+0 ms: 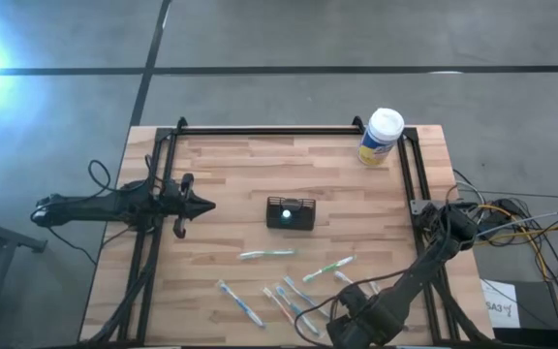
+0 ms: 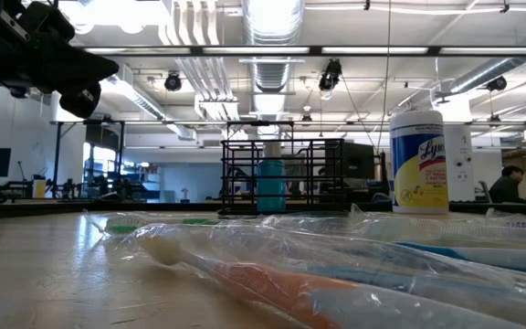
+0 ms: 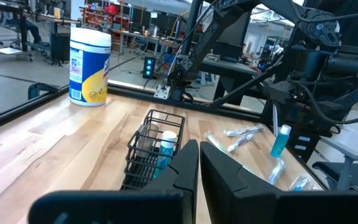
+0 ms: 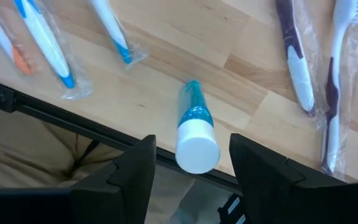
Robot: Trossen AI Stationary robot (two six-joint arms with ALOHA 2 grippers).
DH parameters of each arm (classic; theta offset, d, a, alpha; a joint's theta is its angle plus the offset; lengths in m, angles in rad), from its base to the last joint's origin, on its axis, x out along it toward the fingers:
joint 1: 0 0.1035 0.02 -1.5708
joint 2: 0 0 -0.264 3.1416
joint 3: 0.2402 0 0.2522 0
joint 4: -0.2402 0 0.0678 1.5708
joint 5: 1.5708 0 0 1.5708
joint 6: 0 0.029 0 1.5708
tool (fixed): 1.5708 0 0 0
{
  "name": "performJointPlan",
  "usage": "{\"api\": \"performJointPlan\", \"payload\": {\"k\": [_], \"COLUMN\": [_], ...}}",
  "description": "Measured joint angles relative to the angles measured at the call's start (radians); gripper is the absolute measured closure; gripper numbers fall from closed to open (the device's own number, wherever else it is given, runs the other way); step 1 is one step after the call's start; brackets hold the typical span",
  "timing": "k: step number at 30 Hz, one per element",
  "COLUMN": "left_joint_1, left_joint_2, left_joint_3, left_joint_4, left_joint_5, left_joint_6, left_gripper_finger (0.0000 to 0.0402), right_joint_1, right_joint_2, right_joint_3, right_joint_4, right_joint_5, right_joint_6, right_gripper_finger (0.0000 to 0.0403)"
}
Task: Pick & Place toothbrushing station
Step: Put the blue mouthwash bottle into the black organizer
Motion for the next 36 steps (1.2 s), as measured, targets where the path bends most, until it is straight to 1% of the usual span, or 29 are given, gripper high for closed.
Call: {"api": "performJointPlan", "payload": {"k": [3,12,15,23,26,30,36], "left_joint_1": [0.0,0.0,0.0,0.0,0.0,0.0,0.0], "left_joint_2": [0.0,0.0,0.0,0.0,0.0,0.0,0.0], "left_joint_3": [0.0,0.0,0.0,0.0,0.0,0.0,0.0], "left_joint_4": [-0.001,-0.001,-0.001,-0.001,-0.001,0.0,0.004], "left_joint_5": [0.0,0.0,0.0,0.0,0.0,0.0,0.0], "left_joint_6": [0.0,0.0,0.0,0.0,-0.001,-0.001,-0.001], "left_gripper_finger": [0.0381,0.0381,0.0381,0.0381,0.0381,0.0381,0.0381], "right_joint_1": [0.0,0.0,0.0,0.0,0.0,0.0,0.0], "right_joint_2": [0.0,0.0,0.0,0.0,0.0,-0.001,-0.009], "right_joint_3": [-0.009,-0.012,-0.012,-0.013,-0.015,-0.017,-0.011], "right_joint_4": [0.025,0.026,0.026,0.024,0.024,0.025,-0.006], "right_joint_5": [0.0,-0.006,-0.007,-0.014,-0.015,-0.026,-0.027], "right_joint_6": [-0.002,-0.02,-0.027,-0.06,-0.082,-0.117,-0.24], "right_gripper_finger": [0.02,0.0201,0.0217,0.0287,0.0307,0.0317,0.0315]}}
